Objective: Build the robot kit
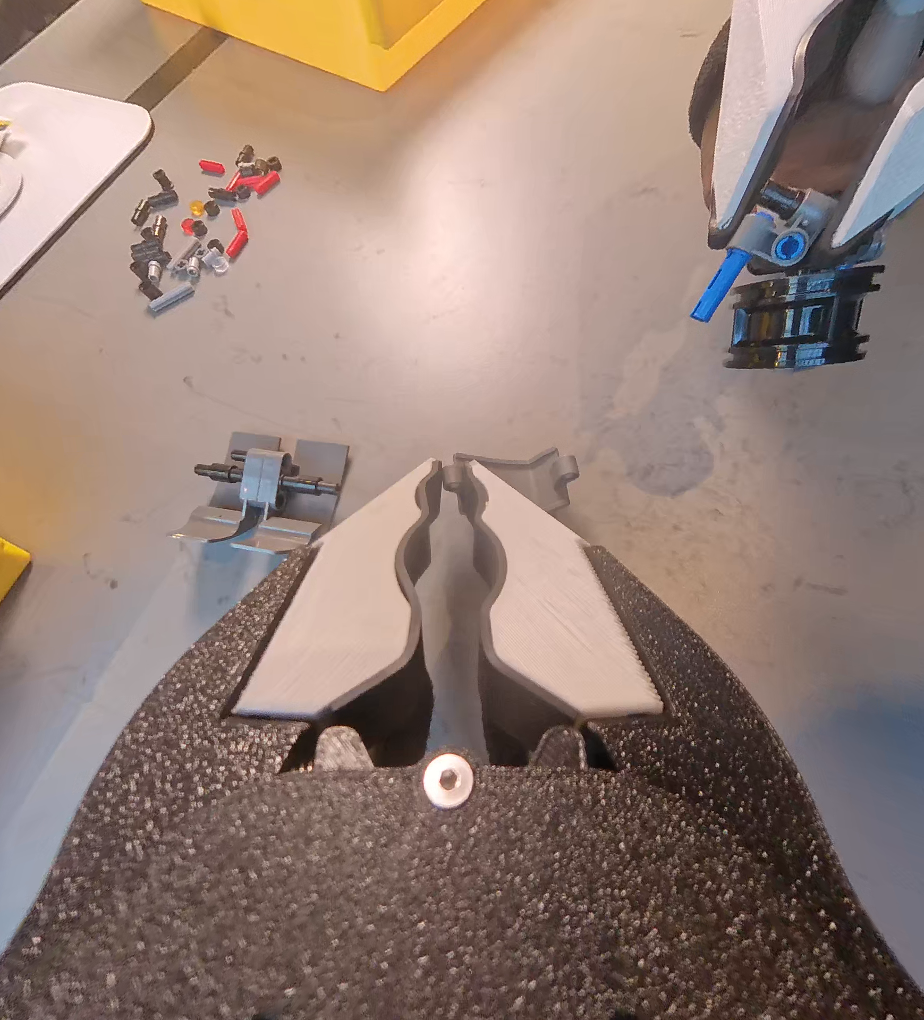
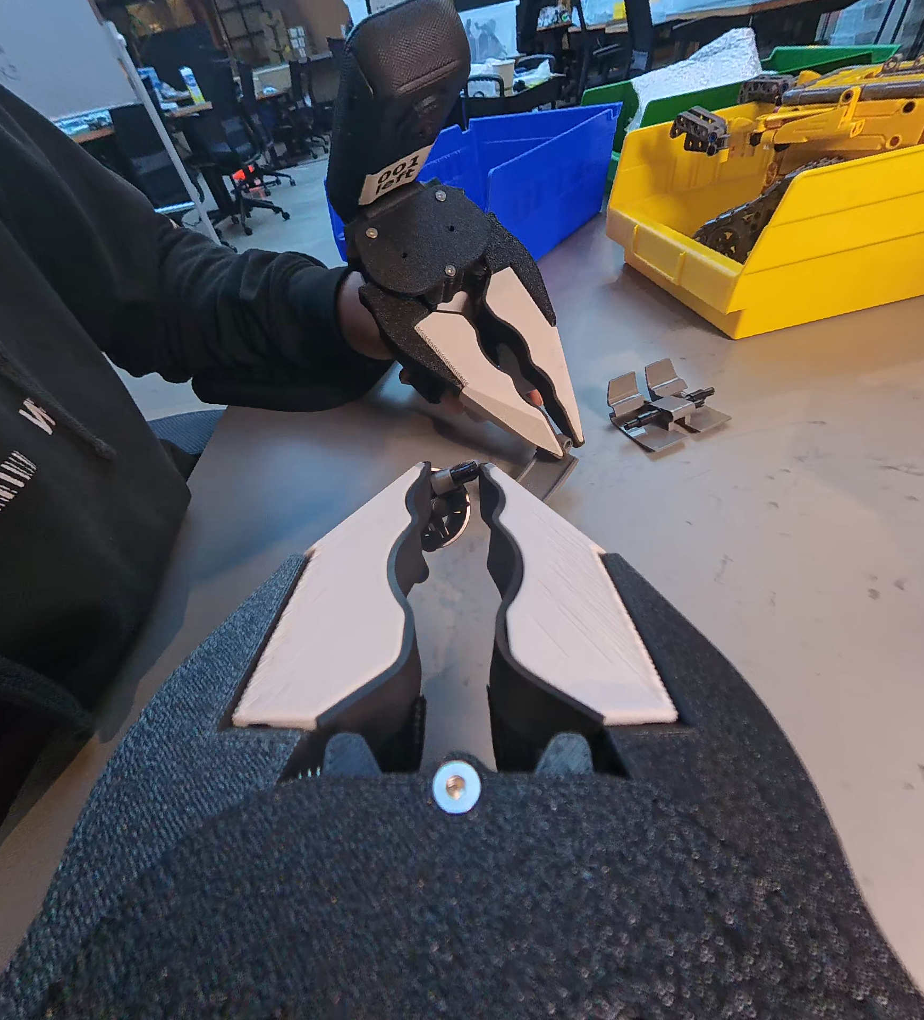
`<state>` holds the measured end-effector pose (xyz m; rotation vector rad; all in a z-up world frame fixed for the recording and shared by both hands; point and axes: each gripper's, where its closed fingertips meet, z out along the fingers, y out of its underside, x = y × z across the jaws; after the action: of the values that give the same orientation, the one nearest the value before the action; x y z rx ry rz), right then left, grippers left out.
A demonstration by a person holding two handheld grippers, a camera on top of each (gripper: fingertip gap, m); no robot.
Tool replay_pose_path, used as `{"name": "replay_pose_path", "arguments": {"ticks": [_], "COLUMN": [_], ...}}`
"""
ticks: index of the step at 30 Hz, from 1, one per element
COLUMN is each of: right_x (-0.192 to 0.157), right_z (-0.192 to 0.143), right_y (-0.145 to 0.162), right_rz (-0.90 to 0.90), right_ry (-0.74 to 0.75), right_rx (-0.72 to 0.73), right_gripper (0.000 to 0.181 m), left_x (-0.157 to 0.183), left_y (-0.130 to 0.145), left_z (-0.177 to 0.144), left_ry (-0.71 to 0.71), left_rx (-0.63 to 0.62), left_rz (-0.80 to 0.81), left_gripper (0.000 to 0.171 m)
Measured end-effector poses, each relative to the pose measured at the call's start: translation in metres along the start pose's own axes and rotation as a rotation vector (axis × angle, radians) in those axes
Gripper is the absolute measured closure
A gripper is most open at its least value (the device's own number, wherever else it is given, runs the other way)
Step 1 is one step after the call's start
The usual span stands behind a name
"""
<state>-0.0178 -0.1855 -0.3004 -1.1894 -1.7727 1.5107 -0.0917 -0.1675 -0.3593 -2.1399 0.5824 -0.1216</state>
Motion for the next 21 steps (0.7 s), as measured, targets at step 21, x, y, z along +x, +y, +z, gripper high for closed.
{"name": "replay_pose_path", "arguments": {"ticks": [21], "right_x": [0.002], "right_z": [-0.003], "right_y": [0.000], "right_rz": [0.017], "right_ry": [0.000], "right_rx": [0.009], "right_gripper": [0.164], "left_x": [-0.008], "left_y": [0.024], "left_z": [-0.027], "left_ry": [0.135], "left_rx": [-0.085], "left_rz": [-0.118], "left_gripper": [0.157]}}
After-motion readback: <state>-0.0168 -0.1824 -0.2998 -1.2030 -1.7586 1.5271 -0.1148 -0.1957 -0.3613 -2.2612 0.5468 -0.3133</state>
